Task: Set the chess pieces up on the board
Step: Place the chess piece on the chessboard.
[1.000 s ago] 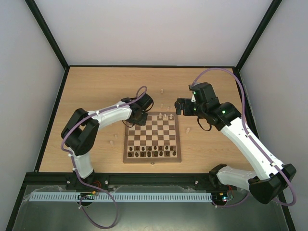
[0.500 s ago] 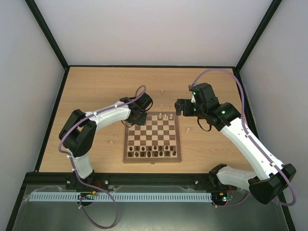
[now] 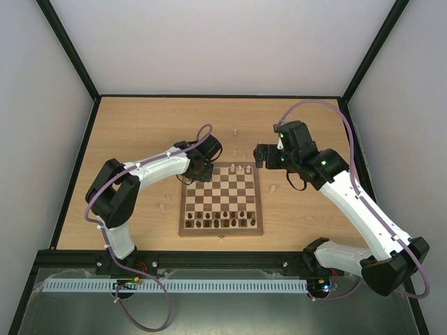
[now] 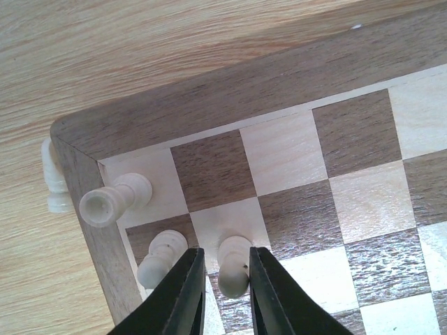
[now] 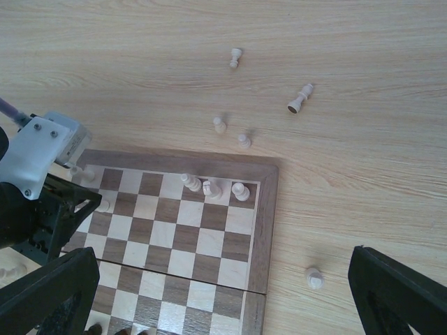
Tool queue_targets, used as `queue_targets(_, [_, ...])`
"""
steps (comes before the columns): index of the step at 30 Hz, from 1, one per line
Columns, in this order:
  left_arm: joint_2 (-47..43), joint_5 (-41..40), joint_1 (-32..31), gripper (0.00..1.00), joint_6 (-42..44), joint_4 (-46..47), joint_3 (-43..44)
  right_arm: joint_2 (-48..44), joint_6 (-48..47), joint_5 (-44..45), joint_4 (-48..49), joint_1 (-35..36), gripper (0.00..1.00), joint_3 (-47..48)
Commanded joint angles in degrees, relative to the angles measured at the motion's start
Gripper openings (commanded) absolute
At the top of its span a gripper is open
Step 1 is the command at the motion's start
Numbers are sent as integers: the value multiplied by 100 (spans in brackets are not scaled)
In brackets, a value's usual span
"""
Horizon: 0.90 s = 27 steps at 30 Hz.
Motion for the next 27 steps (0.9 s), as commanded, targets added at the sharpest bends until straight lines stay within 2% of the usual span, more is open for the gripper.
queue_targets(1, [-126,-48,-44,24,-17,-188,-11,22,-83,-45,-73,-30,99,-66])
queue_targets(5, [-155,-57,-70,34,-25,-238,-60,31,-90,-54,-53,-30,99,-80])
queue_targets(8, [-155,-67,-80,36,-45,-229,-91,36,-90,-71,-44,-30,99,-78])
queue_targets(15, [-151,-57,-97,26,-69,-245,-141,22,-90,-62,-41,-30,99,-118])
queue_targets(27, [-125,-40,-115,18,-108,-156,-300,22,-90,-66,-14,-30,99,-157])
